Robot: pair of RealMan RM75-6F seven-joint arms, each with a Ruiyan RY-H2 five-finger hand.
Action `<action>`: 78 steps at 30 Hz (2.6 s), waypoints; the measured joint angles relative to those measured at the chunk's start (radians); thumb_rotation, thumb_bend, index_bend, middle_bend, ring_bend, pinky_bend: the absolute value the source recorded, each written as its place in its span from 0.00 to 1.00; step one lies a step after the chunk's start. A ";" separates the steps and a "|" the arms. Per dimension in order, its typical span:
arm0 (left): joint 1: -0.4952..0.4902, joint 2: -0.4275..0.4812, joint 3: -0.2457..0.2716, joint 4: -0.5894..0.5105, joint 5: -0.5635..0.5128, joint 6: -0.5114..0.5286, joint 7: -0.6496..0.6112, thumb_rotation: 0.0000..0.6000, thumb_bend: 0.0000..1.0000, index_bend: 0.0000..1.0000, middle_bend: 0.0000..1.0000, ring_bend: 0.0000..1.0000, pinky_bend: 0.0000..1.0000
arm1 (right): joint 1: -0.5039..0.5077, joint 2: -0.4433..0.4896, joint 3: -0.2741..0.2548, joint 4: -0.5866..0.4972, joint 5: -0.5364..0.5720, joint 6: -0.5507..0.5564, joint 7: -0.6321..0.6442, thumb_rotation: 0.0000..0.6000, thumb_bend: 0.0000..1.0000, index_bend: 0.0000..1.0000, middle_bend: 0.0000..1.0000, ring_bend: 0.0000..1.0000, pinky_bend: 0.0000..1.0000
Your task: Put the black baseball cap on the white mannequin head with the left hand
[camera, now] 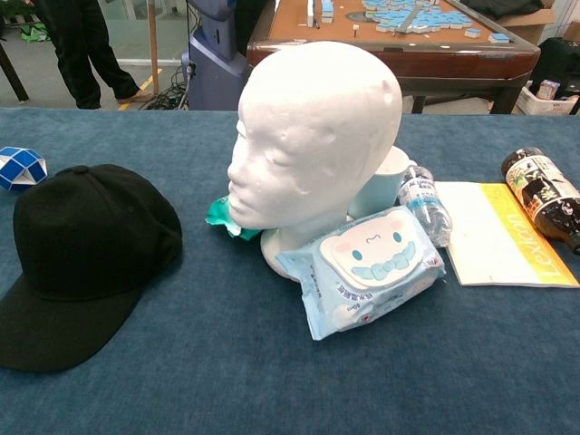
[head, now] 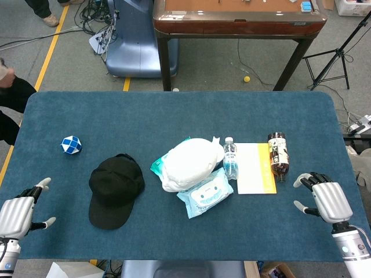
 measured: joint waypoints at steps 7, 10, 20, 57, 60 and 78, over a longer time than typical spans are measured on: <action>0.003 -0.001 -0.001 -0.002 0.007 0.005 -0.003 1.00 0.08 0.12 0.29 0.29 0.46 | 0.001 0.000 -0.002 -0.001 -0.001 -0.004 -0.004 1.00 0.17 0.45 0.38 0.28 0.30; 0.005 -0.001 0.001 -0.004 0.029 0.011 -0.008 1.00 0.08 0.14 0.28 0.29 0.46 | 0.001 0.001 0.000 -0.002 0.000 -0.001 0.002 1.00 0.17 0.45 0.38 0.28 0.30; 0.020 -0.038 0.032 0.034 0.225 0.072 -0.091 1.00 0.08 0.51 0.52 0.42 0.53 | 0.017 0.003 0.007 0.003 0.024 -0.037 0.005 1.00 0.17 0.45 0.38 0.28 0.30; 0.035 -0.277 0.137 0.220 0.512 0.100 -0.137 1.00 0.04 0.64 0.71 0.52 0.59 | -0.019 0.013 0.001 0.010 0.002 0.030 0.042 1.00 0.17 0.45 0.38 0.28 0.30; 0.025 -0.277 0.133 0.202 0.506 0.080 -0.124 1.00 0.04 0.62 0.69 0.50 0.59 | -0.020 0.015 0.001 0.011 0.002 0.032 0.047 1.00 0.17 0.45 0.38 0.28 0.30; -0.042 -0.285 0.106 0.052 0.361 -0.135 0.155 1.00 0.39 0.51 0.64 0.50 0.59 | -0.030 0.030 0.007 0.016 0.002 0.052 0.091 1.00 0.17 0.45 0.38 0.28 0.30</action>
